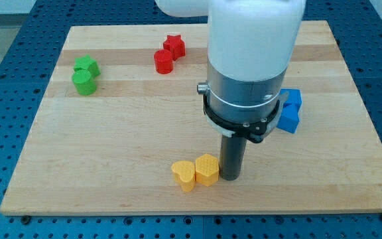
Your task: Push the green circle into the hexagon
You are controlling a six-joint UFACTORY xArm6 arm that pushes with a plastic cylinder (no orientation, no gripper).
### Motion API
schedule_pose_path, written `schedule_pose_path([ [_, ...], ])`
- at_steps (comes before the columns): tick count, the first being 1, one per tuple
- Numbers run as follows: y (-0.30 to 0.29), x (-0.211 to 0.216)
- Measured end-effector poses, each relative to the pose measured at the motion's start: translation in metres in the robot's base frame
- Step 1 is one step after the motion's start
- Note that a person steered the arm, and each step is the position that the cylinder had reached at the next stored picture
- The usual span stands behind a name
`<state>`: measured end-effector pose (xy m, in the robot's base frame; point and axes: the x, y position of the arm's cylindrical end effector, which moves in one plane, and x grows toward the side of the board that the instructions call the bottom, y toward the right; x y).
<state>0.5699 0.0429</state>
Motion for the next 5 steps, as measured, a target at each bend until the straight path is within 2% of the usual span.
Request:
schedule_pose_path([
  [1,0.0,0.0],
  [2,-0.003,-0.019],
  [4,-0.101,-0.141],
  [5,-0.177,-0.15],
])
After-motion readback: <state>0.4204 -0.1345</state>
